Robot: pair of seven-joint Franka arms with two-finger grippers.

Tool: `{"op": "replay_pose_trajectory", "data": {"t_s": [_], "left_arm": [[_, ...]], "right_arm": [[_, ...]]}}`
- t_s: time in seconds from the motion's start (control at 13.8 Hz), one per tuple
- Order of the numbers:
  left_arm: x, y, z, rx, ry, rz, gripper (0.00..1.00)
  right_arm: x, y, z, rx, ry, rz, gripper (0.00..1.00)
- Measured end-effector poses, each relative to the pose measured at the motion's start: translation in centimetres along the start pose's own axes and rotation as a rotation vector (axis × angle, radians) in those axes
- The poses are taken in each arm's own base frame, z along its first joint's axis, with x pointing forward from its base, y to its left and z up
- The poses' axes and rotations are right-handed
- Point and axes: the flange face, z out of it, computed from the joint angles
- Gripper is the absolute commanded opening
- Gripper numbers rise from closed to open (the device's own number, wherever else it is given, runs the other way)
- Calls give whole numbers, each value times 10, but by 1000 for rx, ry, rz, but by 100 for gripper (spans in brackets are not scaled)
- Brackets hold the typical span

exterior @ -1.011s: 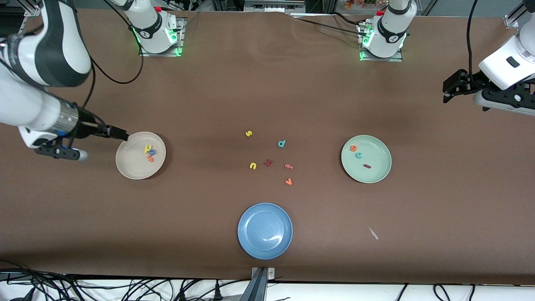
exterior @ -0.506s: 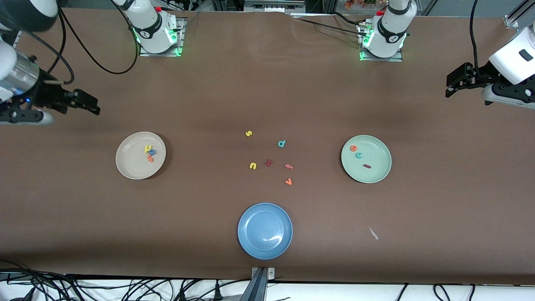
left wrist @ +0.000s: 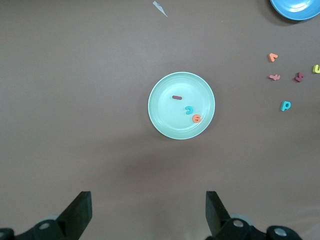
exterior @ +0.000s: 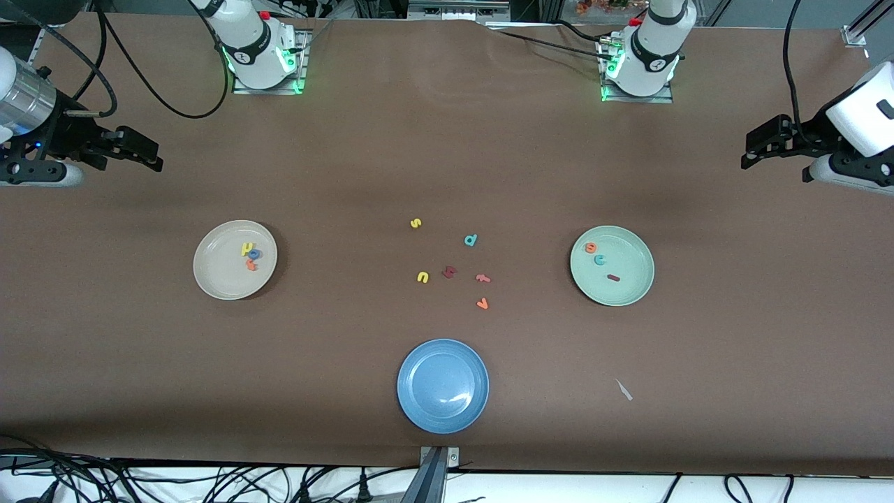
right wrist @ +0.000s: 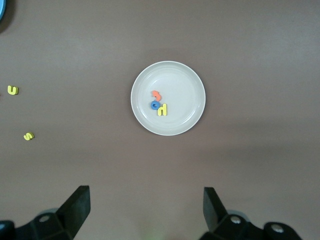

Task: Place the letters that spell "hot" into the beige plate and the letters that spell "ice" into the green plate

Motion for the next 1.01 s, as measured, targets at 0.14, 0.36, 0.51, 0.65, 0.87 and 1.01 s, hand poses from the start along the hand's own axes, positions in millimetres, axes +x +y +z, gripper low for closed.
{"op": "replay_pose_trajectory", "data": {"t_s": [0.14,0.36,0.51,0.65,0.87,1.01], "left_arm": [[1,1,1,0,-2,2,100],[1,2,1,0,-1,3,100],[1,2,2,0,-3,3,100],[2,1,2,-1,-4,3,100],[3,1,3,-1,-5,2,100],[3,1,3,-1,-5,2,100]], "right_arm": [[0,0,-1,3,2,0,100],[-1,1,-2,3,-4,2,100],[-2,1,-1,3,-11,2,100],[-2,2,-1,3,-14,5,100],[-3,11,-7,4,-21,20,100],[-3,13,-9,5,-23,24,100]]}}
